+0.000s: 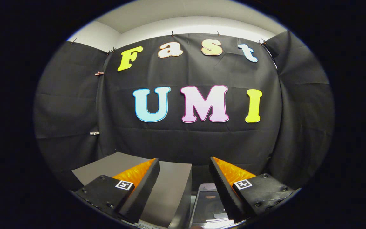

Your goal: Put the clothes into the washing machine and then close the washing machine lid.

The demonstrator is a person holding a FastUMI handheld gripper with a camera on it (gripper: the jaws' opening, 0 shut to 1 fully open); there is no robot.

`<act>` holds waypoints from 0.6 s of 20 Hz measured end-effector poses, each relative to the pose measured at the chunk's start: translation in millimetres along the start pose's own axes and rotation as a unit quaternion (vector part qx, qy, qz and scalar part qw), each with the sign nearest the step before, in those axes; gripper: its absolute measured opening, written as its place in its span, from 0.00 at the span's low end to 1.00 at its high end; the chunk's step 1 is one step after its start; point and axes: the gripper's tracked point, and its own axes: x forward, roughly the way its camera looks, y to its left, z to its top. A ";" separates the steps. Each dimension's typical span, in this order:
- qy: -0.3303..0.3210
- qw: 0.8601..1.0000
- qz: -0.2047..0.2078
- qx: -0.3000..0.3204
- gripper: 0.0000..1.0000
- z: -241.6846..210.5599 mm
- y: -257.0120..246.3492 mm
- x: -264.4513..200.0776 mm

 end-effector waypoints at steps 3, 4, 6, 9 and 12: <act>0.000 1.000 0.004 -0.005 0.99 -1.0 -1.5 0.8; 0.001 1.000 0.007 -0.001 0.99 -1.0 0.5 1.3; 0.001 1.000 0.012 -0.002 0.99 -1.4 3.4 0.0; 0.001 1.000 0.018 -0.005 0.99 -3.0 4.8 -2.3; 0.004 1.000 0.021 -0.001 0.99 -3.2 5.6 -4.0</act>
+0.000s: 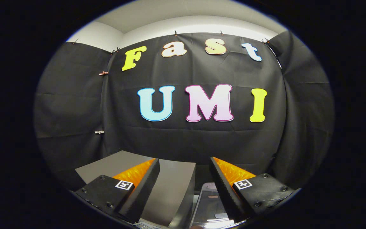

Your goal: Put the clothes into the washing machine and then close the washing machine lid.

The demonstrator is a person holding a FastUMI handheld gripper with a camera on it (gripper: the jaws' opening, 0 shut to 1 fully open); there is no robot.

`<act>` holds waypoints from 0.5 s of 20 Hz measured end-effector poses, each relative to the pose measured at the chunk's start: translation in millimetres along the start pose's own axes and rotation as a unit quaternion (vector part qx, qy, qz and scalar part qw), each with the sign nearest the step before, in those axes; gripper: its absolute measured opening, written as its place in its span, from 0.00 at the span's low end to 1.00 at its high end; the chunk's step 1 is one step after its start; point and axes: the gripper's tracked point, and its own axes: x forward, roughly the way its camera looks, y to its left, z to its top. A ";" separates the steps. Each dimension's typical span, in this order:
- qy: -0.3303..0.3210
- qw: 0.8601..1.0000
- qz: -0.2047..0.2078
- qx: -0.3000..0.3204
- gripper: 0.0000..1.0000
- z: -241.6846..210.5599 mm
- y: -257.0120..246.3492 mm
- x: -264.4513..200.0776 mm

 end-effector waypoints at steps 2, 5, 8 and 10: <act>0.000 1.000 0.001 0.001 0.99 0.1 -0.6 -2.1; 0.001 1.000 0.001 0.003 0.99 -1.4 -0.8 -3.9; 0.001 1.000 0.007 -0.002 0.99 -0.2 3.8 -6.0; -0.005 1.000 0.010 -0.002 0.99 4.0 6.3 -7.2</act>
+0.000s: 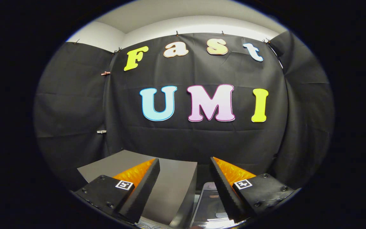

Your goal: Put the clothes into the washing machine and then close the washing machine lid.

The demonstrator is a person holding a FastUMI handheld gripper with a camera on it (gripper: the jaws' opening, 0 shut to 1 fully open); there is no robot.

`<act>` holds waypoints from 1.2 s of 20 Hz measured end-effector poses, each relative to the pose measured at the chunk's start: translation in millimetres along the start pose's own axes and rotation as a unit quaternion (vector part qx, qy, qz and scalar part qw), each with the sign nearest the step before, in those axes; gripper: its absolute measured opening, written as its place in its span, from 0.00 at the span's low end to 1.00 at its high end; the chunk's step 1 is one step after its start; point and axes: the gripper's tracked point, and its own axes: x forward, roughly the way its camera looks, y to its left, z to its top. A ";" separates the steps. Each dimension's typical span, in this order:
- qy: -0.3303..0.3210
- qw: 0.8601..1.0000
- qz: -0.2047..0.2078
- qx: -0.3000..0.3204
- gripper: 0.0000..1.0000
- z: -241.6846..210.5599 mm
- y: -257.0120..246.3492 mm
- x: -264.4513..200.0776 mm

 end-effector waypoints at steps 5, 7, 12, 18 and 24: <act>0.001 1.000 -0.002 -0.002 0.99 -2.6 4.4 2.5; -0.001 1.000 -0.004 0.001 0.99 -1.5 5.0 3.0; -0.004 1.000 -0.013 -0.001 0.99 -2.0 2.8 5.7; -0.007 1.000 -0.022 0.000 0.99 2.9 0.7 11.7; -0.012 1.000 -0.026 0.001 0.99 4.6 -0.6 12.4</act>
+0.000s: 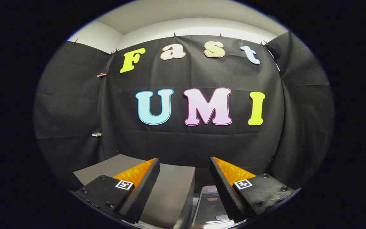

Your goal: Put the clothes into the washing machine and then close the washing machine lid.

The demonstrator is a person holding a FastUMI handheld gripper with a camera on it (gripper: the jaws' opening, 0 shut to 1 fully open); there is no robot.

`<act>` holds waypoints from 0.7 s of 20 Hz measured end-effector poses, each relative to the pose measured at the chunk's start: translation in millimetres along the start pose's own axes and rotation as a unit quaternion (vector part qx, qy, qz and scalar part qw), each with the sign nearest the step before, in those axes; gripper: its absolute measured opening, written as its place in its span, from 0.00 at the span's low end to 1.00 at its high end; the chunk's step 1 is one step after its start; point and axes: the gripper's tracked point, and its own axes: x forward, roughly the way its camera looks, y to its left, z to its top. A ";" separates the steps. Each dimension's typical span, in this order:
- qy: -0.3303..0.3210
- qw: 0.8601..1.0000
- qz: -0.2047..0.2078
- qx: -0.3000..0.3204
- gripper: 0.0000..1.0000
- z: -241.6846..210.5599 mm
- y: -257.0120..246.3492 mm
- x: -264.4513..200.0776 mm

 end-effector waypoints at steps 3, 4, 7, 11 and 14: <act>0.002 1.000 -0.002 0.000 0.99 -1.6 -3.4 -0.2; 0.002 1.000 -0.003 0.002 0.99 -1.0 -5.5 -0.1; 0.003 1.000 -0.008 0.004 0.99 -1.4 -11.4 0.2; 0.001 1.000 -0.011 0.004 0.99 0.9 -15.1 3.7; -0.001 1.000 -0.011 0.003 0.99 2.7 -14.0 4.6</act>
